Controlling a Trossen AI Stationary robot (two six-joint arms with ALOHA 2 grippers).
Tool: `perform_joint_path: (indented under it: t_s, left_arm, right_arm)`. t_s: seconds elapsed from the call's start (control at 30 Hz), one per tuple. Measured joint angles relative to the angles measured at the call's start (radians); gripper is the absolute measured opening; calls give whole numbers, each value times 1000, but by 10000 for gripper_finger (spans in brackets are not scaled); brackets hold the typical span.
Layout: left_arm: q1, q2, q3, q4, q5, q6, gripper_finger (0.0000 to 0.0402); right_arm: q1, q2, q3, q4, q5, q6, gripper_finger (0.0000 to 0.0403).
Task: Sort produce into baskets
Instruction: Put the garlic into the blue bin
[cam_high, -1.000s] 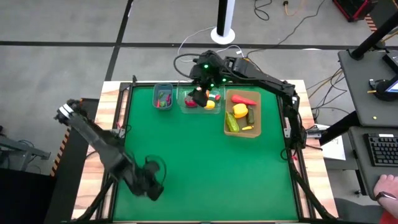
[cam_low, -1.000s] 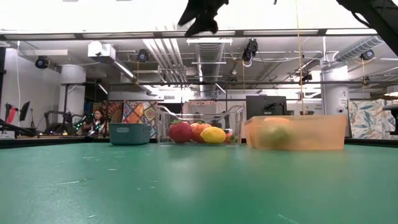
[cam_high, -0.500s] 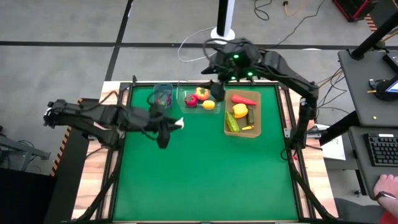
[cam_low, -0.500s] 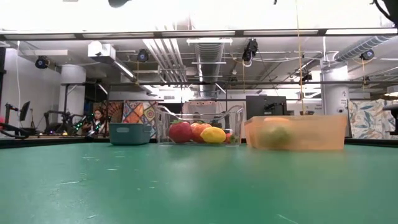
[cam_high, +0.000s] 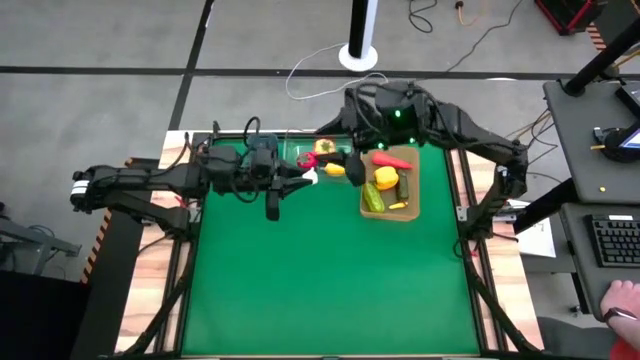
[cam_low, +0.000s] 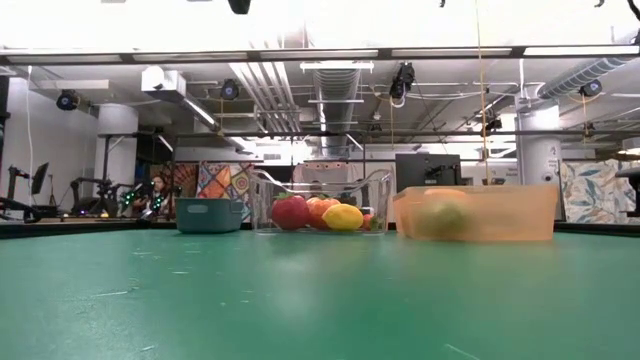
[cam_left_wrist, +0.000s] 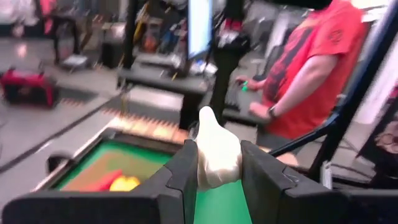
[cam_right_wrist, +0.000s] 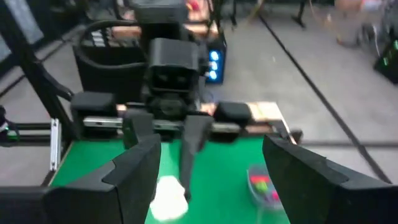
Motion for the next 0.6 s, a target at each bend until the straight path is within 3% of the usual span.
perform_joint_path:
  t_s: [0.17,0.33,0.6]
  left_arm:
    - [2,-1,-7,28,20,19,81]
    - [2,-4,-7,40,20,32,81]
    - [2,-5,-7,95,20,34,81]
  right_arm:
    - [39,-76,-238,276,-13,3,269]
    - [42,-138,-471,551,-79,134,257]
    - [42,-179,-678,770,-81,290,230]
